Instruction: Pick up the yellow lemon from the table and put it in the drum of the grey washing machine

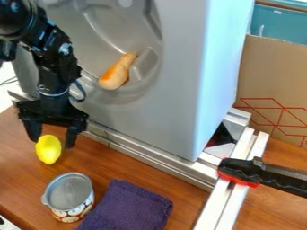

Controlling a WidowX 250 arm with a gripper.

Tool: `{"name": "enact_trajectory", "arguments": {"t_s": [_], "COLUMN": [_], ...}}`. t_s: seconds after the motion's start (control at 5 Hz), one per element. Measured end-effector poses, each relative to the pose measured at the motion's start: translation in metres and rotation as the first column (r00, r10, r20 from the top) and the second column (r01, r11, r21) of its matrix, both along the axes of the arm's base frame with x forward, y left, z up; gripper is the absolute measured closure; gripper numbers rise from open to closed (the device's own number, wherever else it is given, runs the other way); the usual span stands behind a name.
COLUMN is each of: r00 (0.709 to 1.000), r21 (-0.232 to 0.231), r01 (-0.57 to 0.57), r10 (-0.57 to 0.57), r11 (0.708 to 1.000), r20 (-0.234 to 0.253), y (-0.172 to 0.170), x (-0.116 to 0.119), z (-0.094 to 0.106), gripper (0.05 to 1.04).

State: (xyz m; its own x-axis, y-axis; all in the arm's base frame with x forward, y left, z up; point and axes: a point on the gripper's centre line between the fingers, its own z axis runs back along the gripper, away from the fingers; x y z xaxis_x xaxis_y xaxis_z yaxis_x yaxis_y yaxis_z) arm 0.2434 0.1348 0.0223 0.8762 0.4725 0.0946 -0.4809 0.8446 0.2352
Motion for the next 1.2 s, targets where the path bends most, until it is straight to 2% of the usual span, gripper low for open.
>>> {"name": "enact_trajectory", "arguments": {"t_s": [0.2, 0.6, 0.8, 1.0, 1.2], "r00": [0.999, 0.995, 0.990, 0.984, 0.976], "r21": [-0.039, -0.038, -0.039, -0.042, -0.051], "r01": [-0.024, -0.075, -0.115, -0.138, -0.173], "r10": [0.022, 0.072, 0.111, 0.133, 0.165], "r11": [0.999, 0.996, 0.993, 0.990, 0.984], "r20": [-0.042, -0.063, -0.090, -0.117, -0.142], "y": [0.007, 0.021, 0.033, 0.047, 0.048], "x": [0.001, -0.003, -0.008, -0.008, -0.017], "z": [-0.014, -0.027, -0.034, -0.037, -0.036], "gripper": [0.083, 0.083, 0.115, 0.277, 0.278]}}
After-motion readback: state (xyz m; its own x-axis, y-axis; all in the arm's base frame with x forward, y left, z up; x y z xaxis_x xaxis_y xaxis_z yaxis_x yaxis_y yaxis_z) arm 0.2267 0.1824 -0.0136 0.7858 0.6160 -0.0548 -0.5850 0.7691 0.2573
